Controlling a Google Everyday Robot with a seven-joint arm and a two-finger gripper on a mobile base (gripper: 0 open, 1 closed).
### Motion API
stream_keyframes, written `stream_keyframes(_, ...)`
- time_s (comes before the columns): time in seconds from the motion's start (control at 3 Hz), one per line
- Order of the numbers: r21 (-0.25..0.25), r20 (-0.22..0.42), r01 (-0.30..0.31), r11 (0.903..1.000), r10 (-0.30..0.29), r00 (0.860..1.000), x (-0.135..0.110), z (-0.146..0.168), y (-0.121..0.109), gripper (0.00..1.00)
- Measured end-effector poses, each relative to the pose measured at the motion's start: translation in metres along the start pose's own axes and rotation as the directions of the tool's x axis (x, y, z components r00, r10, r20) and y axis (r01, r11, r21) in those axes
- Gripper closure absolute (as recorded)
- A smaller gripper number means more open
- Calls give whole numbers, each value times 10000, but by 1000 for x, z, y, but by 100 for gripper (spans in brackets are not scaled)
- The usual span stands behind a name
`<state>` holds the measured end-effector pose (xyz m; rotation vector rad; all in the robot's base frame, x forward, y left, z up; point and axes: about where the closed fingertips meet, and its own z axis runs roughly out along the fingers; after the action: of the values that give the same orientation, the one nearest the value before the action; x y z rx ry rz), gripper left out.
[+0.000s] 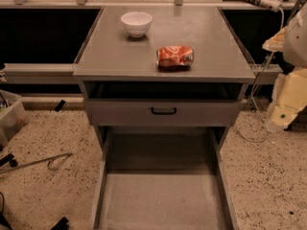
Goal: Place coke can into middle drawer
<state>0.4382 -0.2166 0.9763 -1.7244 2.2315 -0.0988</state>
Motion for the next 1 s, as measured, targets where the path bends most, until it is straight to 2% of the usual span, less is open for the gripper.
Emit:
stream_keyframes(0.33, 1, 0, 2, 10000, -2, 10000, 0, 0, 0, 0)
stream_keyframes(0.67, 110, 28, 308, 9995, -308, 9995, -8, 10, -12, 0)
stream_keyframes(1.0, 306, 97, 585, 9978, -588, 9982, -19, 32, -49, 0)
